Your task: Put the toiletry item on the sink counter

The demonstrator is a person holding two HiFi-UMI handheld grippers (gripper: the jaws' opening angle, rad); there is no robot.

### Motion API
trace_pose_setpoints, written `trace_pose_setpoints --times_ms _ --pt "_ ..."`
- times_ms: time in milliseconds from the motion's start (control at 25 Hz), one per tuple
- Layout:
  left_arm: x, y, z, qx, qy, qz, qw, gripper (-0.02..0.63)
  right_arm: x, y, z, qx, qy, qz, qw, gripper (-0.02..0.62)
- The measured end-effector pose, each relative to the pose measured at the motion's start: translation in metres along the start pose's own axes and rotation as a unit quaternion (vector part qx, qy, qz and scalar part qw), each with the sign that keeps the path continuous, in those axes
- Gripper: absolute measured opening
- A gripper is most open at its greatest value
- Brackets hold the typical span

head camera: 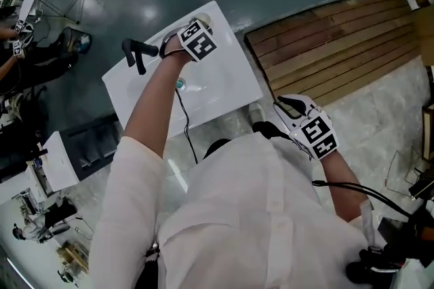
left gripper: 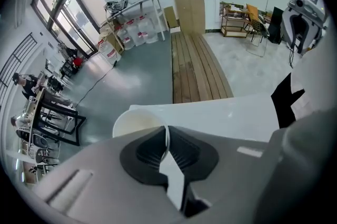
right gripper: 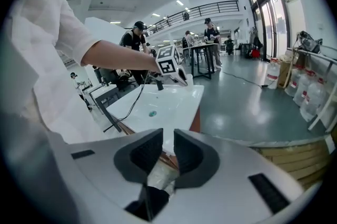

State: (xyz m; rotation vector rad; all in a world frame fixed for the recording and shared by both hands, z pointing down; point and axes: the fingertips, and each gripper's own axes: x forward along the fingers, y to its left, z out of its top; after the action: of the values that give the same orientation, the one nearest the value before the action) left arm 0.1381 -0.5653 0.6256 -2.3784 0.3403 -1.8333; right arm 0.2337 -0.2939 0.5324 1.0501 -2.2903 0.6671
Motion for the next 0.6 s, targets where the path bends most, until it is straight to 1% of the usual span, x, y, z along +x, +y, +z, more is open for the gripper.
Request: trace_pose_setpoints --times_ms 160,360,480,600 --pt "0.018 0.010 -0.005 -0.008 0.014 -0.006 0.9999 0.016 0.002 -0.015 -0.005 0.012 0.006 -0.003 1.000 0.061" --pt "0.026 0.013 -0.001 -0.004 0.016 -0.012 0.9998 0.020 0.006 -0.026 -0.009 0.021 0.012 -0.003 1.000 0.061" --pt "0.027 0.015 0.000 -0.008 0.013 -0.017 0.9997 0.026 0.008 -0.030 -0.008 0.021 0.014 0.000 1.000 0.061" --pt "0.025 0.014 0.001 -0.010 0.010 -0.017 0.9998 0.047 0.011 -0.031 -0.008 0.021 0.015 0.005 1.000 0.061"
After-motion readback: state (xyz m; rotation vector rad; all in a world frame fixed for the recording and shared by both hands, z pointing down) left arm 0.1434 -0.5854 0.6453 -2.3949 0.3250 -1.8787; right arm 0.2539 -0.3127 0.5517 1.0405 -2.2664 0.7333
